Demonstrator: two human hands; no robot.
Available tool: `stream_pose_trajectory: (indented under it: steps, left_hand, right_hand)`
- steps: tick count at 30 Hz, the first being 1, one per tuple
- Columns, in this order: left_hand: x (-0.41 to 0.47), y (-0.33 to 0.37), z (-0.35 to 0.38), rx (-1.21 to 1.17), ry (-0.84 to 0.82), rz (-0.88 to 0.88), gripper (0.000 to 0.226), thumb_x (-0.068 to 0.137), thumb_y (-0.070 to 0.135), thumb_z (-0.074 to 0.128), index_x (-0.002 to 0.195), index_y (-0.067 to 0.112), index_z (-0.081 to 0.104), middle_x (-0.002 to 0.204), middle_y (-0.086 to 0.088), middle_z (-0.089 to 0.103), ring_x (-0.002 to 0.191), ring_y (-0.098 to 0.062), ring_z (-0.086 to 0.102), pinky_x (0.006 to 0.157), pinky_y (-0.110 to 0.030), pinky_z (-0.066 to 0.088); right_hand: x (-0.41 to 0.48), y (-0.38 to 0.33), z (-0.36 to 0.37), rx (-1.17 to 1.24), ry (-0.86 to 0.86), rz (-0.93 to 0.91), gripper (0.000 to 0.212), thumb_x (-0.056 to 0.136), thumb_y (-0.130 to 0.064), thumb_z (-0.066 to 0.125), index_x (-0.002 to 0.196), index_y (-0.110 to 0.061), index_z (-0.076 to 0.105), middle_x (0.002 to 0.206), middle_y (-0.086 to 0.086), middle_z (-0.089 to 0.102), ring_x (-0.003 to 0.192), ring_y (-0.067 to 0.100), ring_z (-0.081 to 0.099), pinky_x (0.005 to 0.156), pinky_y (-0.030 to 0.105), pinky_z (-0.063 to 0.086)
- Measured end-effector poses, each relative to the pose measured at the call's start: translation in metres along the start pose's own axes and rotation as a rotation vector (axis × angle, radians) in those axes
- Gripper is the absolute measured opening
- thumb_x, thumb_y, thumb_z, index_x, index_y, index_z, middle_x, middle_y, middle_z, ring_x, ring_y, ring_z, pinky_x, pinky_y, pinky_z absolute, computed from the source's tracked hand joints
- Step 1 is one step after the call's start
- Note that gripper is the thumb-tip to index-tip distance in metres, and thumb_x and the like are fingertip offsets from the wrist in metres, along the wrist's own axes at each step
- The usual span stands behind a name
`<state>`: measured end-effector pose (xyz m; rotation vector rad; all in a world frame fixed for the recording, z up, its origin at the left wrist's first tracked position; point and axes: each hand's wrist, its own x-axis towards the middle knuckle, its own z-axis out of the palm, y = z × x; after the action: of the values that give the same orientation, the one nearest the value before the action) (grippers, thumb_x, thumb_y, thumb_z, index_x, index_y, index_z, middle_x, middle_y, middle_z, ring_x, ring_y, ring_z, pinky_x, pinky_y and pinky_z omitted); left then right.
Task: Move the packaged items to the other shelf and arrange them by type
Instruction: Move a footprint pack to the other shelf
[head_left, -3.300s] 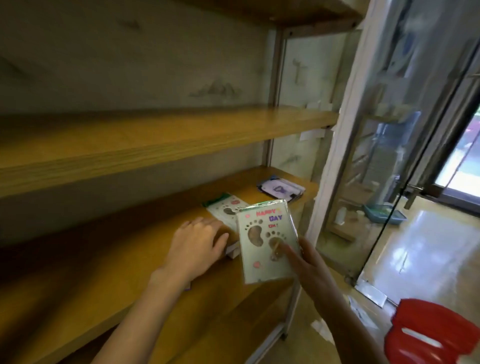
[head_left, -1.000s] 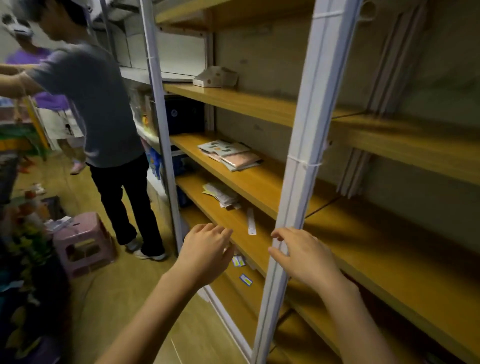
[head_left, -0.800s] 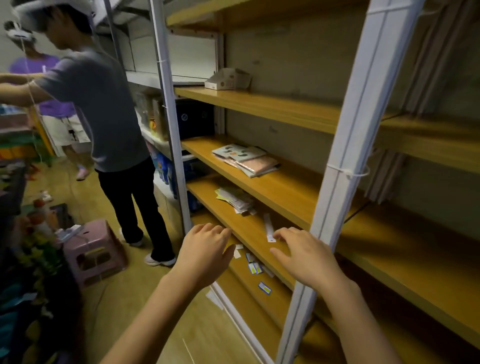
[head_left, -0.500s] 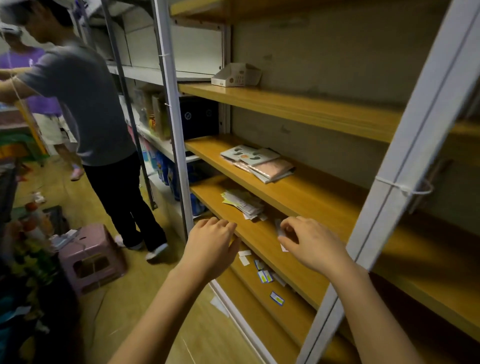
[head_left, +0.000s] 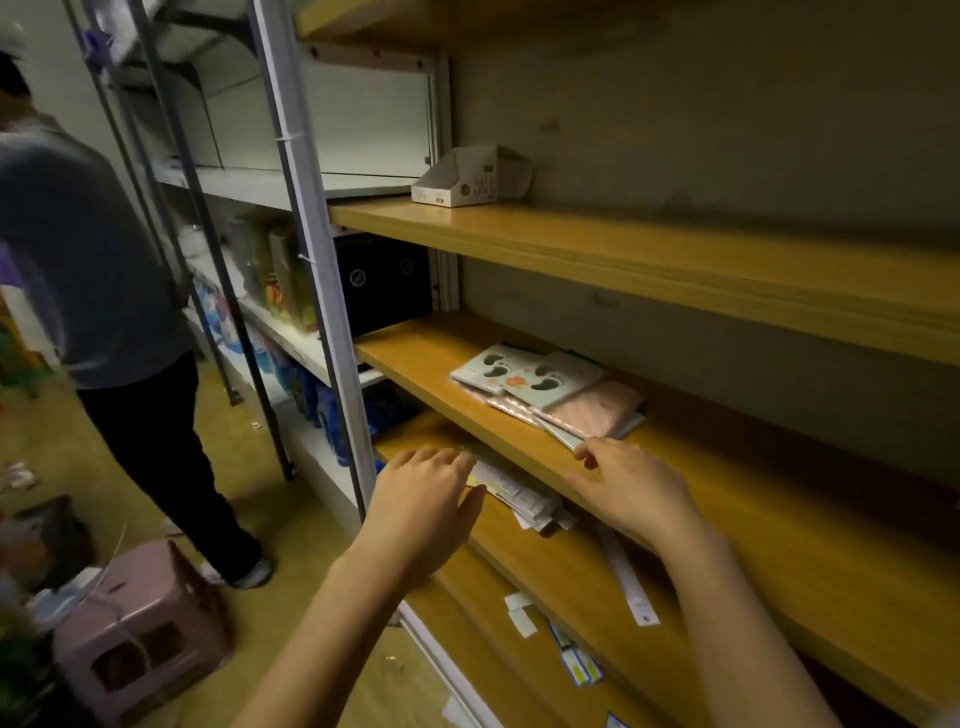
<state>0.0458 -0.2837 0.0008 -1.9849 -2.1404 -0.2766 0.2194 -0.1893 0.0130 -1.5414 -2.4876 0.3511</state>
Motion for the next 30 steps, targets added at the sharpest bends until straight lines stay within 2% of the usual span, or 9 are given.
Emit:
stream_pose_trajectory:
  steps: [4,11,17,21,25,26,30]
  left_hand:
    - [0.039,-0.025,0.009,-0.031,0.009,0.021,0.040,0.095,0.043,0.035,0.127,0.023,0.047,0.124,0.005,0.057,0.116,-0.013,0.050,0.101,-0.030,0.034]
    - [0.110,-0.047,0.032,-0.078,0.006,0.119,0.044,0.096,0.042,0.034,0.133,0.020,0.043,0.131,0.003,0.054,0.121,-0.016,0.047,0.099,-0.029,0.034]
    - [0.179,-0.081,0.060,-0.104,-0.031,0.248,0.044,0.095,0.043,0.033,0.132,0.022,0.044,0.132,0.004,0.054,0.122,-0.016,0.047,0.100,-0.031,0.035]
    - [0.223,-0.108,0.064,-0.125,-0.051,0.347,0.040,0.096,0.042,0.034,0.130,0.024,0.046,0.128,0.004,0.056,0.118,-0.016,0.049,0.095,-0.029,0.037]
    - [0.269,-0.131,0.067,-0.116,-0.041,0.442,0.039,0.095,0.043,0.034,0.126,0.025,0.049,0.126,0.005,0.057,0.117,-0.016,0.049,0.094,-0.029,0.036]
    - [0.277,-0.134,0.069,-0.121,-0.043,0.466,0.040,0.095,0.043,0.034,0.127,0.025,0.048,0.126,0.005,0.057,0.117,-0.016,0.049,0.094,-0.029,0.036]
    - [0.296,-0.142,0.080,-0.167,-0.052,0.550,0.040,0.095,0.044,0.034,0.129,0.026,0.047,0.128,0.007,0.056,0.119,-0.015,0.048,0.097,-0.028,0.034]
  right_hand:
    - [0.038,-0.006,0.010,0.021,0.000,0.098,0.040,0.095,-0.042,0.043,0.131,-0.023,0.046,0.129,-0.002,0.056,0.117,0.020,0.052,0.096,0.036,0.043]
    - [0.088,-0.004,0.021,0.030,0.050,0.266,0.044,0.096,-0.046,0.037,0.131,-0.019,0.044,0.131,0.002,0.054,0.118,0.025,0.051,0.089,0.034,0.042]
    - [0.149,-0.011,0.043,0.149,0.097,0.485,0.067,0.091,-0.060,0.034,0.135,-0.010,0.041,0.135,0.013,0.049,0.122,0.031,0.047,0.093,0.038,0.041]
    - [0.184,-0.025,0.050,0.230,0.123,0.633,0.086,0.084,-0.073,0.027,0.128,-0.003,0.051,0.134,0.019,0.049,0.123,0.034,0.046,0.098,0.039,0.039]
    - [0.217,-0.039,0.057,0.151,0.104,0.793,0.104,0.070,-0.087,0.024,0.121,-0.003,0.057,0.128,0.019,0.055,0.115,0.032,0.053,0.088,0.036,0.043]
    - [0.225,-0.041,0.061,0.119,0.105,0.830,0.108,0.065,-0.091,0.026,0.122,-0.003,0.056,0.127,0.019,0.056,0.114,0.032,0.054,0.086,0.036,0.044]
    - [0.244,-0.041,0.075,-0.001,0.096,0.902,0.118,0.054,-0.091,0.045,0.134,-0.004,0.040,0.133,0.018,0.050,0.121,0.033,0.047,0.095,0.040,0.042]
